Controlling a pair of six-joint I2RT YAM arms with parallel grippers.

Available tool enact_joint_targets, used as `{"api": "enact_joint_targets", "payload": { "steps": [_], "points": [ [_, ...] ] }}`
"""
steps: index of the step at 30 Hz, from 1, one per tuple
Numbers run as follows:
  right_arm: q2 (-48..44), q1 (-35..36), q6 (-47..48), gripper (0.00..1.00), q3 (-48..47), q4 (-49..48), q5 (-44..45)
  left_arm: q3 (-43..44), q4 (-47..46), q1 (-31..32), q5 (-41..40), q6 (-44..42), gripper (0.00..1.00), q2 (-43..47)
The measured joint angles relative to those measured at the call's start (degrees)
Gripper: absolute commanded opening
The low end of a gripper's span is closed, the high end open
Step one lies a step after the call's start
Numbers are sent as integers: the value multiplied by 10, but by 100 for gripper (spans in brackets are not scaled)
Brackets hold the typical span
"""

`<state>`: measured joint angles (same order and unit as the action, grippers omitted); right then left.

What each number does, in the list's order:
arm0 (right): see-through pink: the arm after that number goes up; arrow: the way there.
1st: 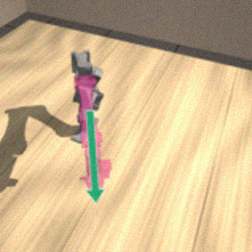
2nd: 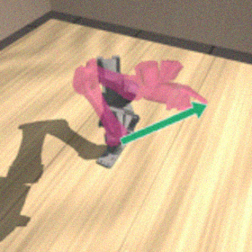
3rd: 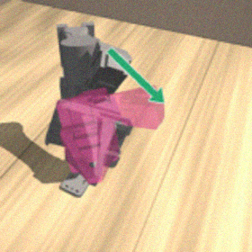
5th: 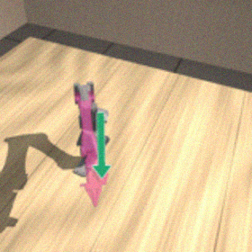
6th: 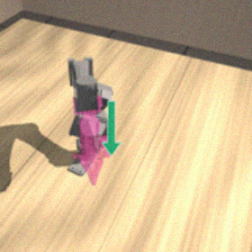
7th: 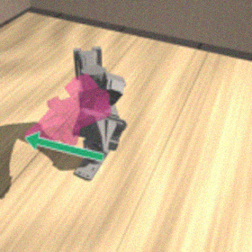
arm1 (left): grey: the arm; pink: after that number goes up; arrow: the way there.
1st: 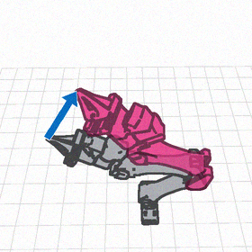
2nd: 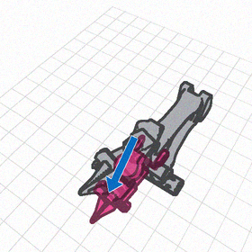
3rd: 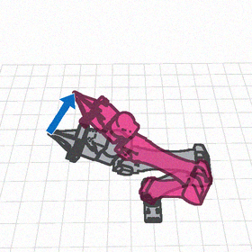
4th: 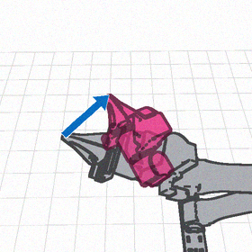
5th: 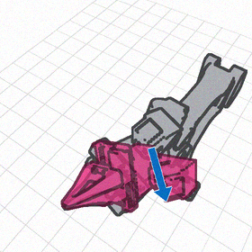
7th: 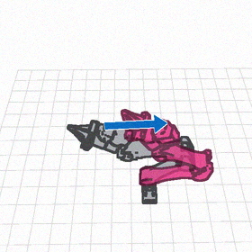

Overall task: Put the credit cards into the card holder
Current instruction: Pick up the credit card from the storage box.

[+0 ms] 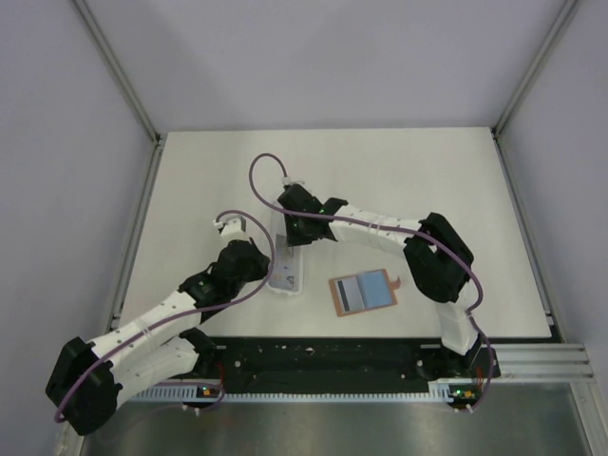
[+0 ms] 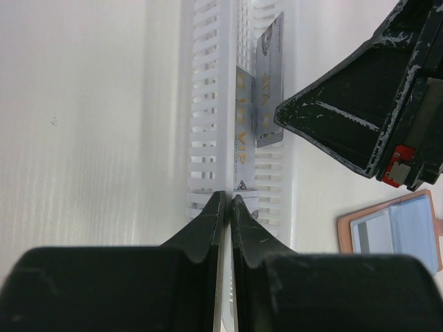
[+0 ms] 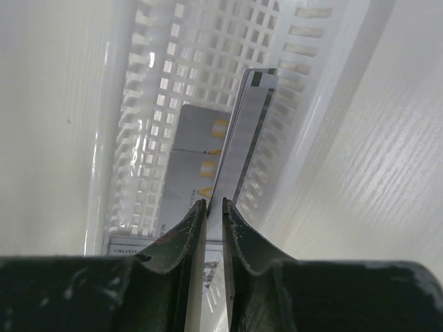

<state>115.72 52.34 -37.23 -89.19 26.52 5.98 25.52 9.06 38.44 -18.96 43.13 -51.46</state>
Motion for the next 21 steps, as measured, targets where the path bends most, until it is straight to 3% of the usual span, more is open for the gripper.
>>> {"api": "enact_joint_targets", "payload": {
  "steps": [15, 21],
  "points": [
    [-6, -1, 6, 14, 26, 33, 6, 0, 0, 0, -4, 0, 0, 3],
    [-7, -1, 7, 0, 31, 10, -3, 0, 0, 0, -5, 0, 0, 3]
  ]
}}
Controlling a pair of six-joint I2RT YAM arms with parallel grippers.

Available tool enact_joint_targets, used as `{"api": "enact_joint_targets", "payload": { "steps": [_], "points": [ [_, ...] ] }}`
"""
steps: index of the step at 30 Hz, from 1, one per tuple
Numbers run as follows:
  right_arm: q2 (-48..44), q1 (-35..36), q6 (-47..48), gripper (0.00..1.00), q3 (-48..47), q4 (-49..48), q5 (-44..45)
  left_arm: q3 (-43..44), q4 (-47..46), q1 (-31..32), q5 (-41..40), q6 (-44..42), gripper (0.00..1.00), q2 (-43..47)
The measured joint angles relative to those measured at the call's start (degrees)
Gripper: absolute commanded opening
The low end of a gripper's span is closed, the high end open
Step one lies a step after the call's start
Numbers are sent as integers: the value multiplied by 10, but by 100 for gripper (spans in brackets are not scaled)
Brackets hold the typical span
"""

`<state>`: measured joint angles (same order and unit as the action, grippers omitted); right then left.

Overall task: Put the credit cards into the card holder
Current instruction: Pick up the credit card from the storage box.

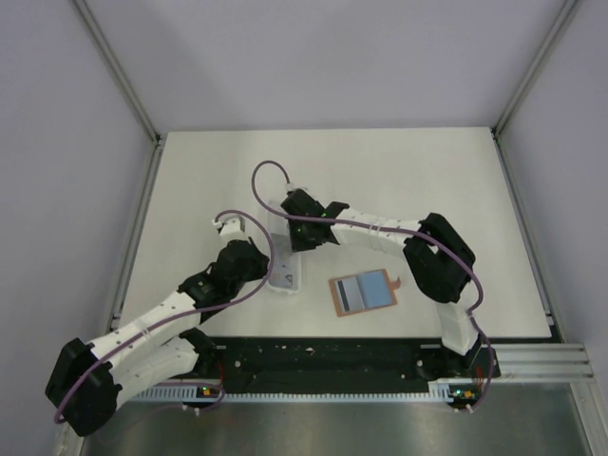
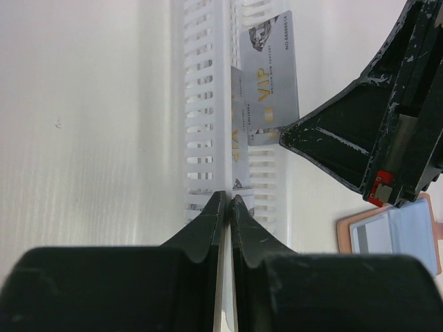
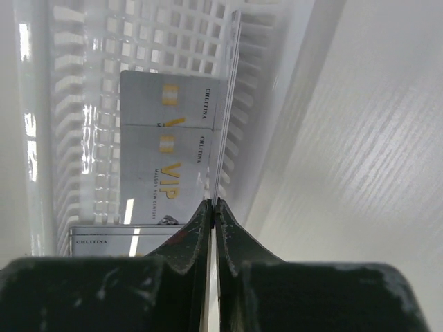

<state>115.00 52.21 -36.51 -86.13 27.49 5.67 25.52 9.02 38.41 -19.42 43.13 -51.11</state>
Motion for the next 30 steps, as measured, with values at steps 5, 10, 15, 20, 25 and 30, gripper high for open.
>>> {"api": "enact_joint_targets", "payload": {
  "steps": [5, 10, 15, 20, 25, 30],
  "points": [
    [-32, -4, 0, 0, 58, -63, -15, -3, -4, 0, -2, 1, 6, 0],
    [-127, -22, -1, 0, 169, -136, -40, -17, -17, 0, -8, 3, 33, 0],
    [-262, -83, -11, 0, 289, -242, -113, -19, -21, -1, -11, 7, 49, -13],
    [-367, -123, -5, 0, 365, -331, -203, -22, -21, -1, -10, 14, 57, -17],
    [-460, -123, 5, 0, 419, -381, -275, -23, -6, -1, -12, 17, 60, 28],
    [-485, -123, 5, 0, 426, -411, -292, -23, -6, -1, -16, 16, 60, 73]
  ]
}}
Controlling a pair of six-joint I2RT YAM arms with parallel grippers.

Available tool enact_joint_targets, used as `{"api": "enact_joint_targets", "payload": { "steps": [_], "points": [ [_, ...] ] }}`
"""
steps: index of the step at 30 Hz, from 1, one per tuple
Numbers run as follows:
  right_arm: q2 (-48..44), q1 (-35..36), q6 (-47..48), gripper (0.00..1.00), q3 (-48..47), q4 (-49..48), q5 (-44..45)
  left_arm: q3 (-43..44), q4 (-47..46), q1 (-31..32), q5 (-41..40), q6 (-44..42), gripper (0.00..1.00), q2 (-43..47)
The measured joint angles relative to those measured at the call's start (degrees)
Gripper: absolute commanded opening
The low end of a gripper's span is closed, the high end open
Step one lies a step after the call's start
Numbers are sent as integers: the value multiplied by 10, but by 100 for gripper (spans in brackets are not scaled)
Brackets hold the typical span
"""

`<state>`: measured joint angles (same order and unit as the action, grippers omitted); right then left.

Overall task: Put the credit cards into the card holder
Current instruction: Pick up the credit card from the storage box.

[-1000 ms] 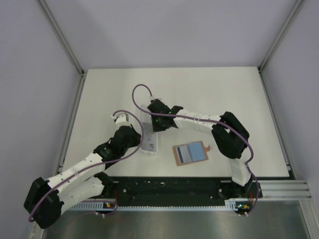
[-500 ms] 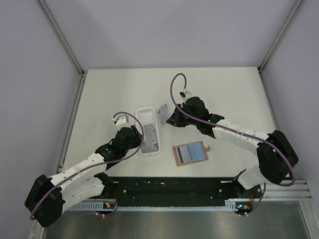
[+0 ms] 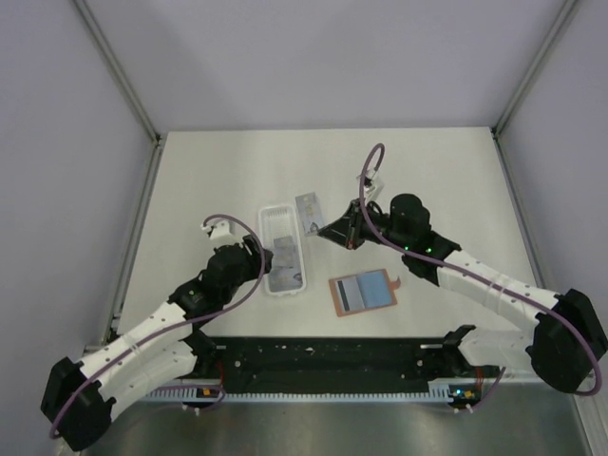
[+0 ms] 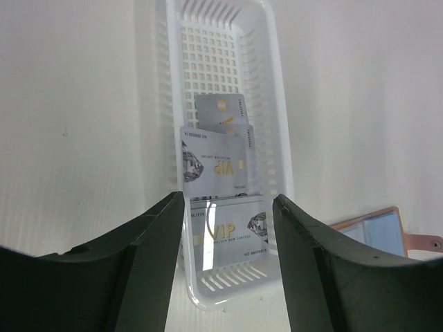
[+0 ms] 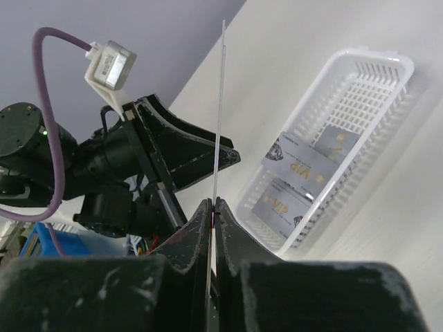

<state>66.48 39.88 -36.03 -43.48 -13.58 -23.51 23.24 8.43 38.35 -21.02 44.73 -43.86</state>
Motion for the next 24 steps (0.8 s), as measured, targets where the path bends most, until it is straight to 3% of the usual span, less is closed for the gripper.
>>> {"api": "enact_joint_targets", "payload": {
  "steps": [11, 16, 24],
  "points": [
    [33, -3, 3, 0, 9, -5, -19, 0, 18, 0, 10, -10, 60, 12],
    [10, -15, -4, 0, 30, -34, -100, 17, 24, 0, 45, -24, 59, 57],
    [-39, -18, -92, 0, 86, -153, -232, 44, -23, 0, 148, -26, 59, 180]
  ]
}}
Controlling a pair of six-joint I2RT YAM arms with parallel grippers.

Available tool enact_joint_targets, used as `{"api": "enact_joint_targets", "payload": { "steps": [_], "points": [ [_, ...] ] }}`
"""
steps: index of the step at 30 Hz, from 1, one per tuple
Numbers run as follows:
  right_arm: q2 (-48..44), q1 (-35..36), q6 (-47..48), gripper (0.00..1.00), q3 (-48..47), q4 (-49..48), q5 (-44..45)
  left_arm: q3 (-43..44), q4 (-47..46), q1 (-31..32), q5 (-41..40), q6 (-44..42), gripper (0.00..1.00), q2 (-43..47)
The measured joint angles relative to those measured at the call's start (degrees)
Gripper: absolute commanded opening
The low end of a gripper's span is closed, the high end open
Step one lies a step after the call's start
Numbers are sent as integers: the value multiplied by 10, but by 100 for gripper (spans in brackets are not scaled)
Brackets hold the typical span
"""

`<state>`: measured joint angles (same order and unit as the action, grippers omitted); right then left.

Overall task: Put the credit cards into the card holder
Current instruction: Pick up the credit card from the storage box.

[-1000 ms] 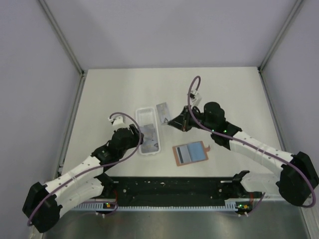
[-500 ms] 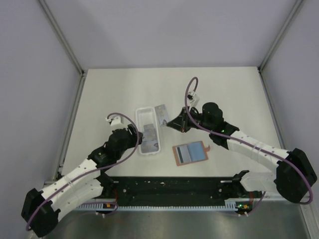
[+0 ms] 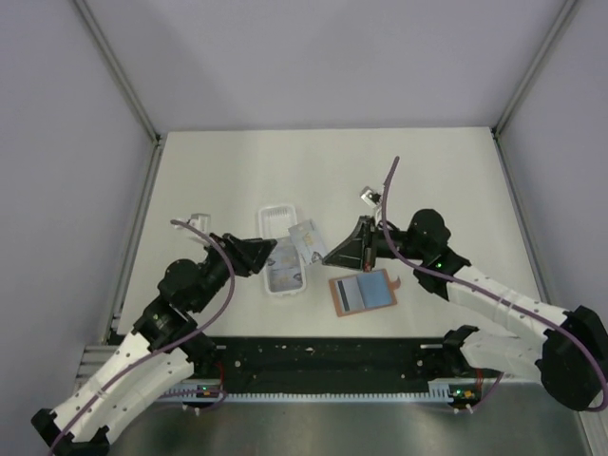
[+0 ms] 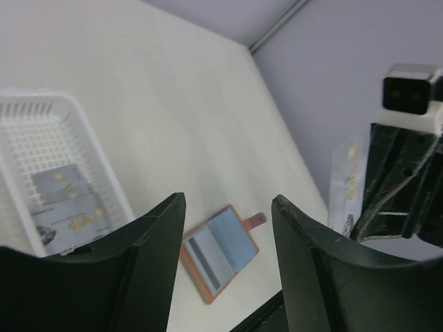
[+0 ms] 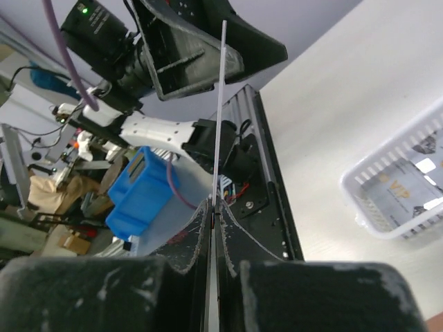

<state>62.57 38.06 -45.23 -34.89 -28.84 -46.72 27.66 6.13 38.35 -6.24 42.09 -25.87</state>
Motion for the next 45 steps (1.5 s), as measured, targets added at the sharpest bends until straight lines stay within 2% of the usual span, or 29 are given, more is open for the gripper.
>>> {"api": "enact_joint_targets", "payload": {
  "steps": [4, 11, 17, 20, 26, 38, 45],
  "points": [
    [-37, 0, -30, 0, 9, -23, -17, 0, -49, 0, 48, 11, 58, 36],
    [-96, 0, -54, 0, 15, -37, -26, 0, -122, 0, 145, 38, 57, 4],
    [-136, 0, -14, 0, 15, 37, -4, 0, -168, 0, 202, 53, 57, -16],
    [-158, 0, 14, 0, 15, 88, 26, 0, -186, 0, 214, 58, 57, -12],
    [-169, 0, 33, 0, 14, 130, 54, 0, -227, 0, 229, 63, 57, -25],
    [-167, 0, 5, 0, 14, 110, 26, 4, -265, 0, 234, 58, 56, -106],
    [-159, 0, 2, 0, 14, 111, 18, 17, -289, 0, 236, 59, 56, -110]
  ]
}}
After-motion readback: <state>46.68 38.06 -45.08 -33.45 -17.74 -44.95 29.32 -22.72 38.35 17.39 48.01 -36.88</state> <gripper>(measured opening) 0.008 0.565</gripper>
